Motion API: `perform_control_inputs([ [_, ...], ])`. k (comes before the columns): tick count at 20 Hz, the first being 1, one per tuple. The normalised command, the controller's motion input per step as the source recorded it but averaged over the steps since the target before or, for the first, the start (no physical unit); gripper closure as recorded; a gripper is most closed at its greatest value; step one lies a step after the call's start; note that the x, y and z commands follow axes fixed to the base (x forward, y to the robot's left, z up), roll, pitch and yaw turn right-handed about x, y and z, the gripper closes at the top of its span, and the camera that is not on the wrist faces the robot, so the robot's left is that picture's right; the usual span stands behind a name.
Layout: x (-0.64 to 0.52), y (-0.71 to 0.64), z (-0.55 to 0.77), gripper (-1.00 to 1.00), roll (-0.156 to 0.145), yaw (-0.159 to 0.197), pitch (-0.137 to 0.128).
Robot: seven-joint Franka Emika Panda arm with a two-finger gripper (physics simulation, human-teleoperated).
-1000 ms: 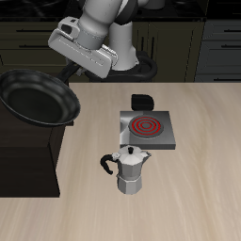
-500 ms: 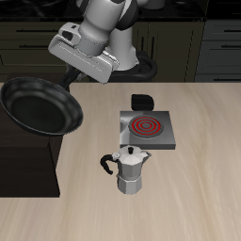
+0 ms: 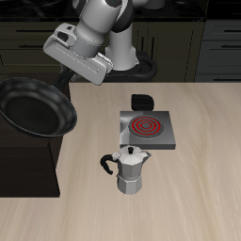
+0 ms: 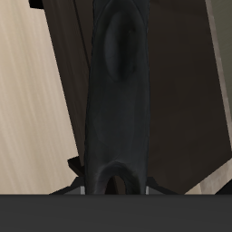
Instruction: Place the frypan on top of the shelf
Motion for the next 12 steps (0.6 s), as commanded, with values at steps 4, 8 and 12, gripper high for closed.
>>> perform_control_inputs([
  [4, -0.08, 0.03, -0.06, 1.00, 0.016, 0.040, -0.017],
  [8, -0.02, -0.18, -0.02, 1.00, -0.030, -0.016, 0.011],
  [12, 0.12, -0.15, -0.22, 1.00, -0.011, 0.009, 0.041],
])
